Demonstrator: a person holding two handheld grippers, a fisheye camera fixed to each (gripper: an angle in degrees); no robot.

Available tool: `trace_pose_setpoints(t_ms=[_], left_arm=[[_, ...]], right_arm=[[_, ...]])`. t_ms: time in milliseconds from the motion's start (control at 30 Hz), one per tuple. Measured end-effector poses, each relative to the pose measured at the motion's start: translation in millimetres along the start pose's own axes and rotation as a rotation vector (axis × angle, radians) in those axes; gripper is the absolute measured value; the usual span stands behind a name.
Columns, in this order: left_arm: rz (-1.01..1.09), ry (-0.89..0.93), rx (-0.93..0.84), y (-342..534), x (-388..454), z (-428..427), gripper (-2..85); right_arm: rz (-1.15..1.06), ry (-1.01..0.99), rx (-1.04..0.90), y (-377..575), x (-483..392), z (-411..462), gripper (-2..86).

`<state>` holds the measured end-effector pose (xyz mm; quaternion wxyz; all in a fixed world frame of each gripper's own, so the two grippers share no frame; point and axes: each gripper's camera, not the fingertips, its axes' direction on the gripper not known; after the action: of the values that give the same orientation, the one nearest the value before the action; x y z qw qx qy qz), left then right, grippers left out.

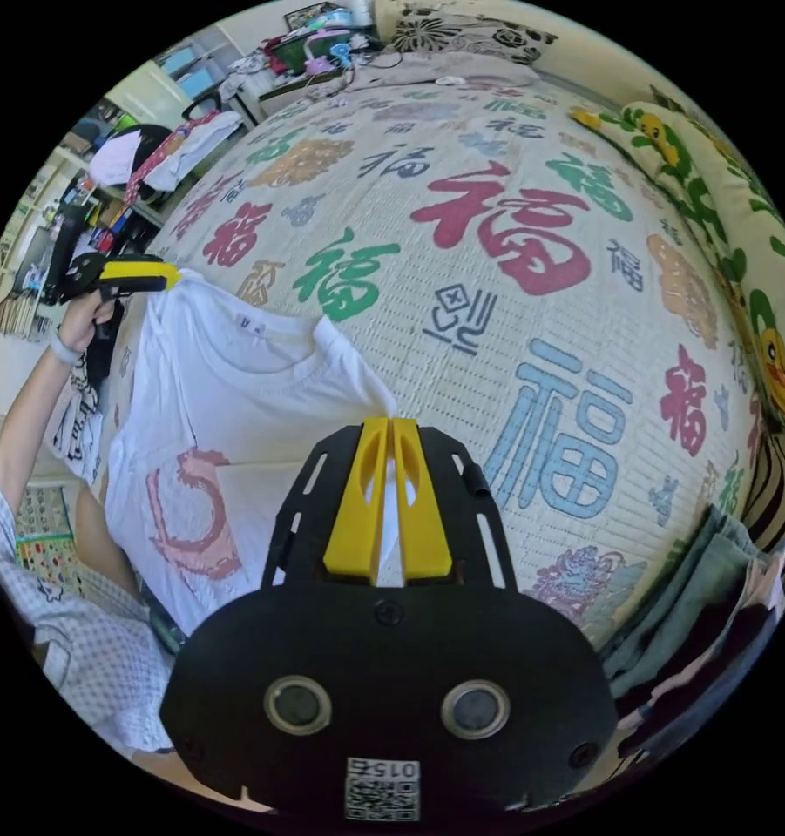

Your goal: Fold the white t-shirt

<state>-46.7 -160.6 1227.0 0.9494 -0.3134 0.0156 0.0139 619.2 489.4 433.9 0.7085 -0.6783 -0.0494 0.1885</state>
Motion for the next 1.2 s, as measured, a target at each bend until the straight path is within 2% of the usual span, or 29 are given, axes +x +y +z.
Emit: trace_pose_setpoints(t_ms=[67,167,367,500,667,733,933,1133,1200], left_arm=[[-0.033,-0.018,0.059,-12,0,-29,0.1],[-0.067,-0.056,0.121,-26,7,-65,0.0],[0.064,-0.077,0.175,15,51,-102,0.1],[0.163,0.004,0.234,126,97,-138,0.1],[0.137,0.096,0.313,279,160,-174,0.0],[0.124,0.071,0.284,346,195,-178,0.0],[0.036,0.062,0.113,445,247,-155,0.0],[-0.034,0.004,0.011,474,269,-142,-0.3],[-0.049,-0.037,-0.054,477,271,-139,-0.5]], right_arm=[[0.05,0.042,0.065,4,5,-12,-0.8],[0.133,-0.001,0.181,12,16,-33,-0.5],[0.101,0.029,0.199,60,14,-32,-0.4],[0.01,-0.088,0.242,153,-8,-29,-0.4],[-0.09,-0.19,0.259,295,-67,-11,-0.3],[-0.103,-0.181,0.24,343,-94,5,-0.2],[-0.065,-0.164,0.121,447,-152,88,0.0],[0.078,-0.163,0.137,486,-153,130,0.4],[0.117,-0.175,0.077,495,-151,147,0.6]])
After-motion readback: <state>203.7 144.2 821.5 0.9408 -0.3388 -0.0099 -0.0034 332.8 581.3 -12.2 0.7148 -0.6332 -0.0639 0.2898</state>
